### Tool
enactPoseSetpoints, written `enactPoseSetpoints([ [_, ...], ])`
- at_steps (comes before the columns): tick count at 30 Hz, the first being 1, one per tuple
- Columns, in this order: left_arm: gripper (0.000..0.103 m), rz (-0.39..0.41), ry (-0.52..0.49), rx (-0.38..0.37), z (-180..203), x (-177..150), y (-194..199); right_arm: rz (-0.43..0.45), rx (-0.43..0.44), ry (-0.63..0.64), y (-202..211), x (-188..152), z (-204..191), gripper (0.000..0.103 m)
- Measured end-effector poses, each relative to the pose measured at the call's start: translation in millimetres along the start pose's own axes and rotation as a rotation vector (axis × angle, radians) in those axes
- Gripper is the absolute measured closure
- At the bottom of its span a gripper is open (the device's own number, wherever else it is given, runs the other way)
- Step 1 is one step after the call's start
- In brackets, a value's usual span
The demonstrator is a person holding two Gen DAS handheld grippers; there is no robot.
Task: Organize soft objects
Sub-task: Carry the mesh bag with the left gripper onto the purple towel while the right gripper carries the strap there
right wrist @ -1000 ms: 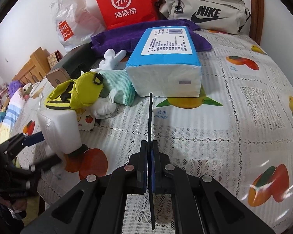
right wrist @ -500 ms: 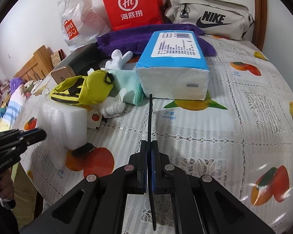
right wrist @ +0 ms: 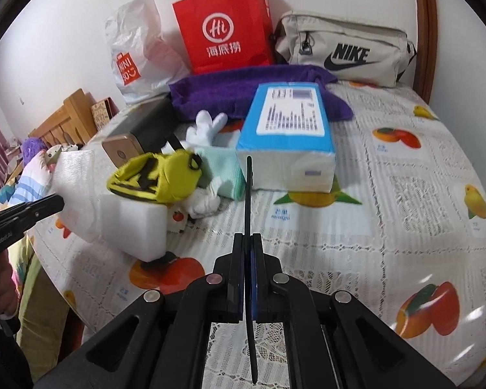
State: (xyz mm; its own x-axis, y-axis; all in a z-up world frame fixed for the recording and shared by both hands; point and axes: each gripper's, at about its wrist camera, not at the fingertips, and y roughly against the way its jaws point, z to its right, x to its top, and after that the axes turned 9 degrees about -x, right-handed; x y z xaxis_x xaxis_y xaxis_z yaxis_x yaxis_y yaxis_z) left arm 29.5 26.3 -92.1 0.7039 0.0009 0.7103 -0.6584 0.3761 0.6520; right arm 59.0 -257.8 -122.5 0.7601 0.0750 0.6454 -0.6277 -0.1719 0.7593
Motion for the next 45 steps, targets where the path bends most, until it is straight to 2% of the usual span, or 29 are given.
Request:
enactPoseSetpoints([
  [8, 0.097, 0.021, 0.002, 0.009, -0.6, 30.5, -0.1, 0.057, 0.009, -0.001, 21.4, 25.8, 4.7, 0.1],
  [15, 0.097, 0.034, 0.01, 0.038, -4.0, 65.5, -8.3, 0.08, 0.014, -0.004, 18.2, 62.1, 8.5, 0.1],
  [31, 0.097, 0.031, 0.007, 0.085, -23.1, 140.5, -51.8, 0.095, 0.006, 0.012, -23.4, 147.4, 8.8, 0.1],
  [45, 0.097, -0.021, 0.052, 0.111, -52.2, 180.0, -106.9, 0.076, 0.016, 0.033, -84.3, 201.5, 13.6, 0.1],
])
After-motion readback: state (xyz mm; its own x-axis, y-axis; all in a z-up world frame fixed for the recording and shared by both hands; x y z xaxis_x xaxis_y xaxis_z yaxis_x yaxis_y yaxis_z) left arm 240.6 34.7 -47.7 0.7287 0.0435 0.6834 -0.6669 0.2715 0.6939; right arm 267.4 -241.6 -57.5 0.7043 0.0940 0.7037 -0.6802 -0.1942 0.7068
